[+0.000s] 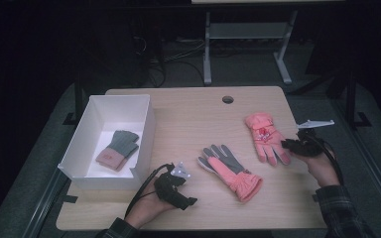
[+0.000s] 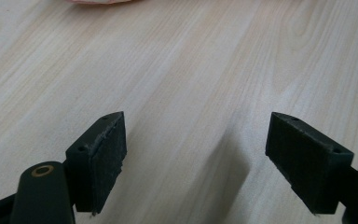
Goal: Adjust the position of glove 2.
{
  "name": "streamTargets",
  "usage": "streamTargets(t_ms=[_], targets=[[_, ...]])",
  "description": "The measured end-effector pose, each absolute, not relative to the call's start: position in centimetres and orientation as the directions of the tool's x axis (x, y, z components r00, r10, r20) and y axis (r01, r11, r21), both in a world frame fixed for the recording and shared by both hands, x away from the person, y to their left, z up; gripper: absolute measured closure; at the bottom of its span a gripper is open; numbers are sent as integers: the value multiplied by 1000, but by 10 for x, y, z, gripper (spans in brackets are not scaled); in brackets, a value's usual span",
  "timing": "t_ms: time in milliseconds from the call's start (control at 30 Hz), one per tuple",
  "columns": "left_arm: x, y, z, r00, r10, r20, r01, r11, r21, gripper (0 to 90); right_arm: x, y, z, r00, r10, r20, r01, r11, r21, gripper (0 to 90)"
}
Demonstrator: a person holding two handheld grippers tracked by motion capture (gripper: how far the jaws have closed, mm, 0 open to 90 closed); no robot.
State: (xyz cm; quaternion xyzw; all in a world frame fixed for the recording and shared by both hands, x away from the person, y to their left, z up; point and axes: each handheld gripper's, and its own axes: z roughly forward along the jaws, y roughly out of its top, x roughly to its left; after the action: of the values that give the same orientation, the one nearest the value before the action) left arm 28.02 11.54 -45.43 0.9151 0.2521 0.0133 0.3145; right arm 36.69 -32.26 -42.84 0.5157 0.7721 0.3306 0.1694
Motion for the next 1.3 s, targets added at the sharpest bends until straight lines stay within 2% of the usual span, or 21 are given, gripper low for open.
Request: streamTargets(t_ms=[233,400,600,900,1300], targets=[[280,114,-455,877,462,-132,448,-684,575,199,331,-328,-427,-443,894,72,677,280,681,714],[279,115,-454,875,464,-137,451,-679,579,207,322,-345,-422,-413,910,36,654,269,707,824],[279,115,-455,876,462,-140,451,-681,577,212,316,-347,-437,-428,904,20,700,317,640,874],[279,114,-455,878,458,-140,448,-683,576,214,313,-320,-438,-507,861,48,687,370,625,890],[279,114,-454,877,459,-141,450,-683,575,214,335,-264,-438,-603,795,60,642,439,628,900]])
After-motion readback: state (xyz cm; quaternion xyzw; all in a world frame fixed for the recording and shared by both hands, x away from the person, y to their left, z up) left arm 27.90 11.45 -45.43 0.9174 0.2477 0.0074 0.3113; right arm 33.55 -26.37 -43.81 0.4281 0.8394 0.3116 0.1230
